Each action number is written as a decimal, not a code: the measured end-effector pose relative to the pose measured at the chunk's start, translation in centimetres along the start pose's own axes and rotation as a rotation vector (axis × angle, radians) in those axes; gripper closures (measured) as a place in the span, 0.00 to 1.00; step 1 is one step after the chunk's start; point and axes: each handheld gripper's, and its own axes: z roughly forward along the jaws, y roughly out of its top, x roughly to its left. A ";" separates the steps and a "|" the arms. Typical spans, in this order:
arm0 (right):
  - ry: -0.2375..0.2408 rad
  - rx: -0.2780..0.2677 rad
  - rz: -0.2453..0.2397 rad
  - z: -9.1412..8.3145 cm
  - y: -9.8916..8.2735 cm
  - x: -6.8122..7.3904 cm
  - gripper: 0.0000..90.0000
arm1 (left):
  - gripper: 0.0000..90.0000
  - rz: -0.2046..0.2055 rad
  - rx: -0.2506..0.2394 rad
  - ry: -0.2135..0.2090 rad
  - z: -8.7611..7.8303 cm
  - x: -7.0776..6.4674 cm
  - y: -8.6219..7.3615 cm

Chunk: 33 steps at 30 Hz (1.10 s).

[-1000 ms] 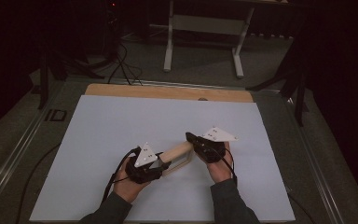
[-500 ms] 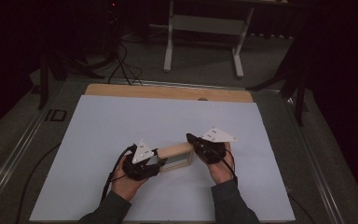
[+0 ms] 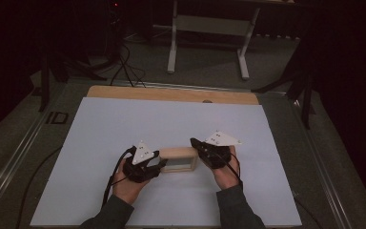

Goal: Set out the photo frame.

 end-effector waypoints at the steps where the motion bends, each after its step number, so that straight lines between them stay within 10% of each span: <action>1: 0.001 0.003 -0.007 0.0 0.0 0.0 0.99 | 0.64 -0.001 0.000 -0.001 0.0 0.0 0.0; 33: 0.140 0.018 -0.006 -1.4 -0.4 -0.5 0.46 | 0.65 -0.028 -0.005 -0.012 0.2 0.4 0.0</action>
